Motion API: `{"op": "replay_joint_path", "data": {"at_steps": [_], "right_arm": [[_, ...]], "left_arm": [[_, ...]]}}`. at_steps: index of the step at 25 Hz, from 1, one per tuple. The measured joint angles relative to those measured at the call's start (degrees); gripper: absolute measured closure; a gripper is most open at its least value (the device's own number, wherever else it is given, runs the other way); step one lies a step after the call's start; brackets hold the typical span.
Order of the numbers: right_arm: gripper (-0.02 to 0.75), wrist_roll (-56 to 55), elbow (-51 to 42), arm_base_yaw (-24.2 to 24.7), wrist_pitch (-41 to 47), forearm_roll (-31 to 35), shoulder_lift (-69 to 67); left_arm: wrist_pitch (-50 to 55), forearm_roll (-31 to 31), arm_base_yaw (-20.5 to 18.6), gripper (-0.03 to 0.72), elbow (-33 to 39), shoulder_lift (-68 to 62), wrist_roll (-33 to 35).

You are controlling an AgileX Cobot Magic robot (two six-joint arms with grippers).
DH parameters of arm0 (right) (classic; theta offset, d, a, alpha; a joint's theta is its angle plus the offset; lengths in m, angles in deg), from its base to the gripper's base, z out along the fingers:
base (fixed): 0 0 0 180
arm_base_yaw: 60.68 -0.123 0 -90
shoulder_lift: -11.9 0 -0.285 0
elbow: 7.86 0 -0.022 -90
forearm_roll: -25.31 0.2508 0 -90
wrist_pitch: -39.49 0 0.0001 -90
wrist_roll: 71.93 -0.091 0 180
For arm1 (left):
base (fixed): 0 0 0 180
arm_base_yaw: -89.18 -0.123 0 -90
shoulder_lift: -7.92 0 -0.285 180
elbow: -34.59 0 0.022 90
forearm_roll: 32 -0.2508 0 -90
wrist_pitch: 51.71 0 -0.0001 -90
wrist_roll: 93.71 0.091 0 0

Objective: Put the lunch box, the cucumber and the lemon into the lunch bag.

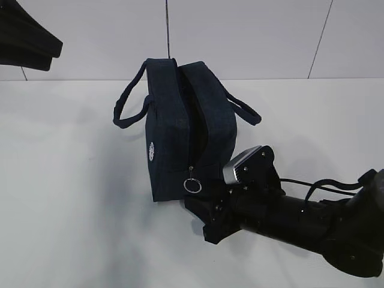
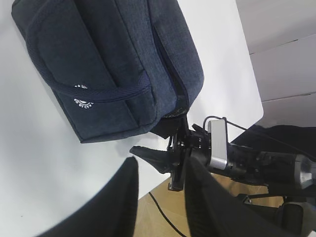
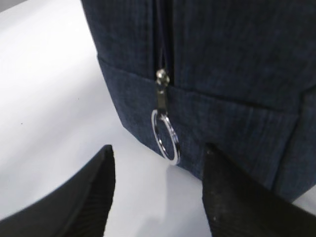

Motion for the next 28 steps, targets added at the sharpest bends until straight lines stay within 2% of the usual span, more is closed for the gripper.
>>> {"op": "replay_joint_path", "data": {"at_steps": [6, 28], "right_arm": [[0.318, -0.1, 1.8, 0.0, -1.6, -3.6, -2.2], [0.318, -0.3, 6.0, 0.0, -7.1, -4.1, -6.9]], "left_arm": [[0.0, 0.0, 0.0, 0.46, 0.0, 0.0, 0.0], [0.0, 0.0, 0.0, 0.46, 0.0, 0.0, 0.0]]}}
